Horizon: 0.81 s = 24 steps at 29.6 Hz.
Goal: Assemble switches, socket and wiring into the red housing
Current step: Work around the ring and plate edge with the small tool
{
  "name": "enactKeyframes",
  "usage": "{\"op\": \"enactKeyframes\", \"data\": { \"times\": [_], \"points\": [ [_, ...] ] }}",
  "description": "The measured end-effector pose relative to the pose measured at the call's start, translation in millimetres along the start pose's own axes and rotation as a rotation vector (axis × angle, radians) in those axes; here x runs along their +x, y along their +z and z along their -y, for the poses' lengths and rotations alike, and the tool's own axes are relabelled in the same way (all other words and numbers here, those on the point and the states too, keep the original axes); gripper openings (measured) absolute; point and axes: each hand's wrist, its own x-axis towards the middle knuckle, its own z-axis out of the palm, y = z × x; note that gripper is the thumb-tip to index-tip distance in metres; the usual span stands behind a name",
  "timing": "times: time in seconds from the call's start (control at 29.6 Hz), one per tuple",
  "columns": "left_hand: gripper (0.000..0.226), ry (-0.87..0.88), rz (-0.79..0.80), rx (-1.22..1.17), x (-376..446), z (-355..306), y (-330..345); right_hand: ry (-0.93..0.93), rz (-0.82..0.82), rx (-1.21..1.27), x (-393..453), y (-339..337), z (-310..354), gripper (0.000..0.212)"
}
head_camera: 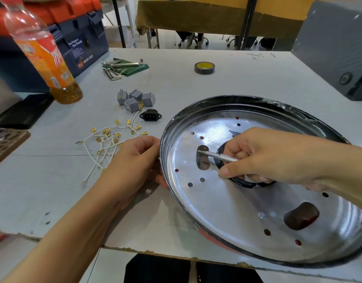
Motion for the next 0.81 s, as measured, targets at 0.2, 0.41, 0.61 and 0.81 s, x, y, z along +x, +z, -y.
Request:
{"op": "enactKeyframes", "data": {
  "times": [0.2, 0.41, 0.61, 0.81],
  "points": [
    [0.025, -0.006, 0.006, -0.001, -0.5, -0.4, 0.1, -0.011, 0.037, 0.005, -0.3, -2.7, -2.9, 0.021],
    [0.025, -0.009, 0.010, -0.010, -0.1, -1.0, 1.1, -0.017, 0.055, 0.016, 0.8, -4.4, -5.1, 0.020],
    [0.024, -0.016, -0.007, -0.023, -0.3, -0.1, 0.3, -0.033, 0.038, 0.005, 1.9, -3.0, -5.4, 0.022],
    [0.025, -0.019, -0.014, -0.021, 0.1, 0.4, 0.7, -0.039, 0.025, 0.007, 3.2, -1.5, -4.3, 0.025]
  ]
}}
